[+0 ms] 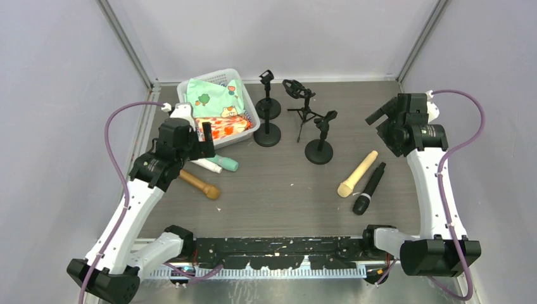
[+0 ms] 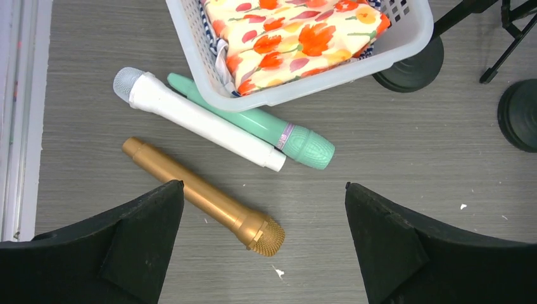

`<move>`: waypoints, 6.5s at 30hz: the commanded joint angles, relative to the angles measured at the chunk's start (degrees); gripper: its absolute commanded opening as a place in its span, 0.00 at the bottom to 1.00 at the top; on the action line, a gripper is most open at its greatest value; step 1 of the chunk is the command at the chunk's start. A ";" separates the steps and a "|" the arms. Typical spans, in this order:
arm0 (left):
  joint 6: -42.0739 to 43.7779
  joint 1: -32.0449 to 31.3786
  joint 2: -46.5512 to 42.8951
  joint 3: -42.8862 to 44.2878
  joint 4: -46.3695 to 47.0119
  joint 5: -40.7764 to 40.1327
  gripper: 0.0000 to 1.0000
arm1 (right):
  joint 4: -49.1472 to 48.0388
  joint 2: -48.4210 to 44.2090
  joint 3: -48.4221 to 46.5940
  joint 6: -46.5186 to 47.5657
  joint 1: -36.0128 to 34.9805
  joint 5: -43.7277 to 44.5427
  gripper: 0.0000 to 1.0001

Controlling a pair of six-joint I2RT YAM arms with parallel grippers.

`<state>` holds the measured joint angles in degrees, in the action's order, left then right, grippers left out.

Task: Attach the microphones to the stand

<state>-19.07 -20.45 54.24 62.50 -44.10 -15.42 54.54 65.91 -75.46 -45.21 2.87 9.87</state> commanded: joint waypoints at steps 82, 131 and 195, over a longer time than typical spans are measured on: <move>3.95 0.41 -0.27 -5.56 2.77 -9.33 1.00 | -14.14 22.29 32.29 -14.94 7.35 6.16 0.57; -2.10 0.32 0.76 15.95 3.36 23.59 1.00 | -27.77 -4.06 -6.81 17.61 -30.27 1.90 0.01; -9.36 -18.45 6.44 10.69 36.31 19.64 0.13 | -56.83 3.02 2.27 -32.03 -47.78 3.78 0.70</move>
<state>-29.50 -39.11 60.55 70.11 -9.67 5.96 -2.57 72.77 -72.38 -80.99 -44.51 13.06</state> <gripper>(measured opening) 0.494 0.548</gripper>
